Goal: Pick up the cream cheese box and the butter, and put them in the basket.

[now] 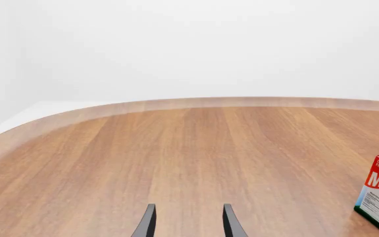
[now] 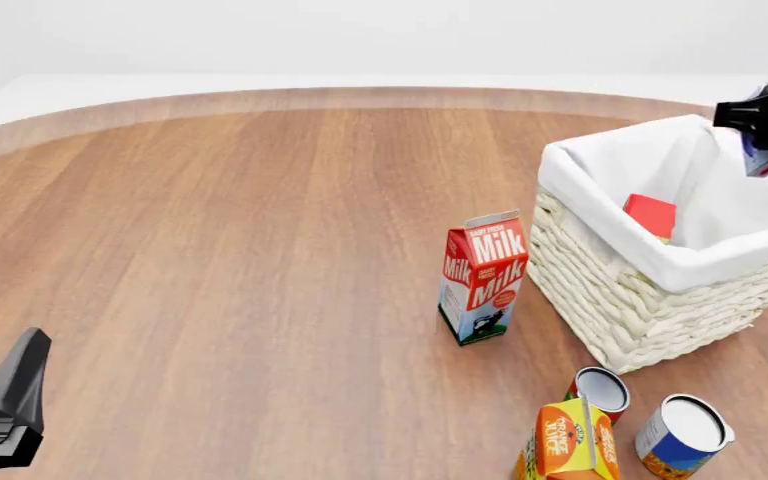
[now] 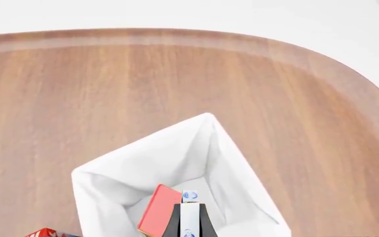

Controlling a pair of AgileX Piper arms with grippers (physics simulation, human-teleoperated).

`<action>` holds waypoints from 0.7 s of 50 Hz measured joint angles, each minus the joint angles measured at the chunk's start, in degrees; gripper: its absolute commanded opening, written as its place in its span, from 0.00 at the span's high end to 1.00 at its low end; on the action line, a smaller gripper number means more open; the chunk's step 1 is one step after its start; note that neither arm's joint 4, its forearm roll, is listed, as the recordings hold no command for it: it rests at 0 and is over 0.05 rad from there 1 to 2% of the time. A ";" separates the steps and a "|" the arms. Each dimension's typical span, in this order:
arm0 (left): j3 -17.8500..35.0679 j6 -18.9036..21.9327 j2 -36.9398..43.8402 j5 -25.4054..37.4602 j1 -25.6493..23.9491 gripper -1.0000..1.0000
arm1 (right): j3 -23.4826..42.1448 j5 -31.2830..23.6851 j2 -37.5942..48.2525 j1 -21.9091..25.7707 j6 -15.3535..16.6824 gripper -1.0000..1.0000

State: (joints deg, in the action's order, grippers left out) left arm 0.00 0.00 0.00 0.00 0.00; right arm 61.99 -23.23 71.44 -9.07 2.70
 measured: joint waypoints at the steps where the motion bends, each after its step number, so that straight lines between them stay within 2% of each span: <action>1: 0.00 0.00 0.00 0.00 0.00 0.00 | 0.05 0.04 0.11 -0.09 0.00 1.00; 35: 0.00 0.00 0.00 0.00 0.00 0.00 | 0.69 2.24 4.06 -2.11 0.22 1.00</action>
State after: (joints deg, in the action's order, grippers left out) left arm 0.00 0.00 0.00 0.00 0.00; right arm 62.68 -20.99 75.50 -11.18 2.91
